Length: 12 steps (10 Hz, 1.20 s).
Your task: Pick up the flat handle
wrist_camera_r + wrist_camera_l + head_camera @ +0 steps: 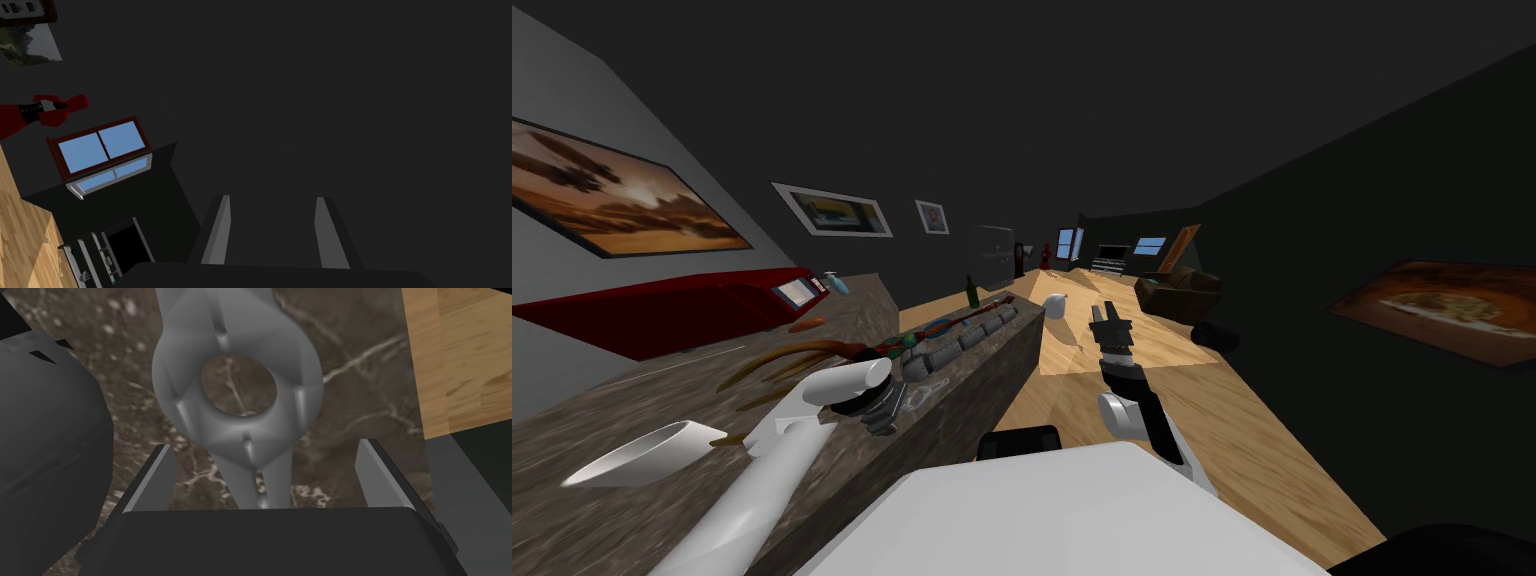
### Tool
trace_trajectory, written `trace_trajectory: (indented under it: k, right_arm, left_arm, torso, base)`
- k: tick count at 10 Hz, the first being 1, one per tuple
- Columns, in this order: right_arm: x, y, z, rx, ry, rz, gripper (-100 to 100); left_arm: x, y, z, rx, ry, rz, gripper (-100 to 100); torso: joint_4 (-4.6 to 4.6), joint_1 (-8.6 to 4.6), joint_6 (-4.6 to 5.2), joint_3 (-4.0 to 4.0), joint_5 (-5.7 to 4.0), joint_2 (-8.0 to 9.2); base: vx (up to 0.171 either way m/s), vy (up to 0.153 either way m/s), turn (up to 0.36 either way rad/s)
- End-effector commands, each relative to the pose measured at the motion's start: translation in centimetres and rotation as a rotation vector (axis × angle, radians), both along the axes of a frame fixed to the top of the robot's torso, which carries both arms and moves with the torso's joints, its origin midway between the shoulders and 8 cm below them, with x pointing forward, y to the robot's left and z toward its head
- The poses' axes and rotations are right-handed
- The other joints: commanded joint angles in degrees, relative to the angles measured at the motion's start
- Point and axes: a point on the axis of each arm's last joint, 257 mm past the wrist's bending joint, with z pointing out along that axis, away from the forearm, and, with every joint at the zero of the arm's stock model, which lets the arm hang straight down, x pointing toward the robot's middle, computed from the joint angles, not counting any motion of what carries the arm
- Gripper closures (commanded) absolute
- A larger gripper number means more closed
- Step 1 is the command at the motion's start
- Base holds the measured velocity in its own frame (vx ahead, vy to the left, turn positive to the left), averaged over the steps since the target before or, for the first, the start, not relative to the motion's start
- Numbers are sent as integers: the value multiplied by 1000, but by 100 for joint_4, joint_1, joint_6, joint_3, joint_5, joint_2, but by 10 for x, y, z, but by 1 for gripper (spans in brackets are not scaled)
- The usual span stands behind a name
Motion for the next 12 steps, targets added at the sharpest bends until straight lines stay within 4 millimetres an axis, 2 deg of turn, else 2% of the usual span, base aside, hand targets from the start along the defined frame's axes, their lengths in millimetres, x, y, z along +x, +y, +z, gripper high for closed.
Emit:
trace_trajectory:
  k: [1, 5, 6, 7, 10, 11, 12]
  right_arm:
    - [0, 0, 0, 0, 0, 0, 0]
    - [0, 0, 0, 0, 0, 0, 0]
    - [0, 0, 0, 0, 0, 0, 0]
    - [0, 0, 0, 0, 0, 0, 0]
    - [0, 0, 0, 0, 0, 0, 0]
    - [0, 0, 0, 0, 0, 0, 0]
    - [0, 0, 0, 0, 0, 0, 0]
  left_arm:
    - [0, 0, 0, 0, 0, 0, 100]
    - [0, 0, 0, 0, 0, 0, 100]
    - [0, 0, 0, 0, -1, 1, 0]
    - [-2, -2, 10, 0, 0, -2, 100]
    - [-4, -3, 22, 0, 2, -5, 100]
    - [-3, -2, 19, 0, -1, -5, 100]
    - [-3, -2, 20, 0, 1, -5, 0]
  torso:
    - [0, 0, 0, 0, 0, 0]
    - [-4, 4, 2, -6, 5, -7]
    - [-5, 5, 3, -7, 5, -9]
    - [-5, 5, 3, -7, 5, -9]
    - [-6, 2, 1, -9, 3, -13]
    - [-5, 1, 1, -9, 2, -13]
    - [-6, 3, 2, -9, 5, -11]
  base:
    - [0, 0, 0]
    - [0, 0, 0]
    - [0, 0, 0]
    - [8, 0, 17]
    - [14, -2, 13]
    - [0, 0, 0]
    - [0, 0, 0]
